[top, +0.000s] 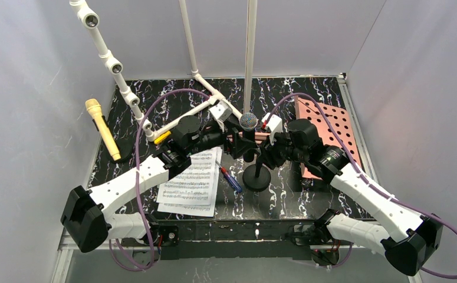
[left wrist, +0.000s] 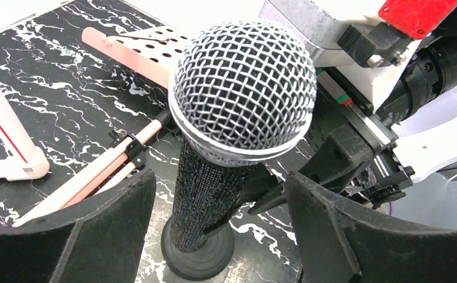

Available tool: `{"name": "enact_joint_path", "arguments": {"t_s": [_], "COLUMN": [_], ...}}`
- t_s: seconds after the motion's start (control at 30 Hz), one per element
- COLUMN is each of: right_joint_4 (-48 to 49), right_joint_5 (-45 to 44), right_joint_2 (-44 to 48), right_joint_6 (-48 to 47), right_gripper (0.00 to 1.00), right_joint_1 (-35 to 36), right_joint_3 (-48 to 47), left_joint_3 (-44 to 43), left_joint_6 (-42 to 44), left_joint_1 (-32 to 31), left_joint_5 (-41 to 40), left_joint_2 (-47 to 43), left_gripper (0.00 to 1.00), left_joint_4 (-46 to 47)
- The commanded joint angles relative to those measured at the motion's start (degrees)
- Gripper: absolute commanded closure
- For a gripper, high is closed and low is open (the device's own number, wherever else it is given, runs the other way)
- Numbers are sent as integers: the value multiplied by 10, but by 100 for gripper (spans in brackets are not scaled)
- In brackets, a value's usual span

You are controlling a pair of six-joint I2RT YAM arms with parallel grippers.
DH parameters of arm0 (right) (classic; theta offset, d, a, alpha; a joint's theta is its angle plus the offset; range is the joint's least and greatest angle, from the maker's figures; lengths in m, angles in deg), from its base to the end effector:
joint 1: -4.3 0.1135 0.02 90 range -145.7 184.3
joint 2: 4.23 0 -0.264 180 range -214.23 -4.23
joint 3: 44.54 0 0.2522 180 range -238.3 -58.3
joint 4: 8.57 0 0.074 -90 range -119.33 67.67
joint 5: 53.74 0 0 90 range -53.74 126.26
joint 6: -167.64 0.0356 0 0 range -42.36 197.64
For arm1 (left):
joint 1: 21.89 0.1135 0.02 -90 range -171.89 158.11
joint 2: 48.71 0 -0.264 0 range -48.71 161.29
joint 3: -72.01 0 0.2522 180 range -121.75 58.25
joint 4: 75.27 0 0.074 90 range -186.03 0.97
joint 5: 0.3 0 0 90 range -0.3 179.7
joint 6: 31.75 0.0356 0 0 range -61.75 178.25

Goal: Pack up the instrument practice props

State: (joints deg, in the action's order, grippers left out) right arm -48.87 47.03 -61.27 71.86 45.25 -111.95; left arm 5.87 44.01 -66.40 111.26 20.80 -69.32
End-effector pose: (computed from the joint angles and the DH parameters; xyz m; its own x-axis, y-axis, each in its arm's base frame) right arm 0.1610 0.1485 0.3260 -0.2978 -0.3894 -0.8716 -0.8002 0.5997 0.0055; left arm 0.1950 -0.2101 0.3508 -0.1937 -0.1304 -0.9724 0.8936 0.3856 -0.2297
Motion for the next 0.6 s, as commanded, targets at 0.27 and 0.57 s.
{"name": "enact_joint_path", "arguments": {"t_s": [0.27,0.57], "right_joint_4": [59,65], "right_joint_5": [20,22], "right_joint_2": [22,31], "right_joint_6": [14,-26], "right_gripper": [49,42], "right_joint_1": [1,1], "right_joint_3": [12,16], "left_joint_3": [28,30], "left_joint_6": [37,43], "left_joint_1": [-13,-14], "left_joint_5": [-16,16], "left_joint_2": [51,51], "left_gripper": [30,69], "left_joint_4": [148,156]}}
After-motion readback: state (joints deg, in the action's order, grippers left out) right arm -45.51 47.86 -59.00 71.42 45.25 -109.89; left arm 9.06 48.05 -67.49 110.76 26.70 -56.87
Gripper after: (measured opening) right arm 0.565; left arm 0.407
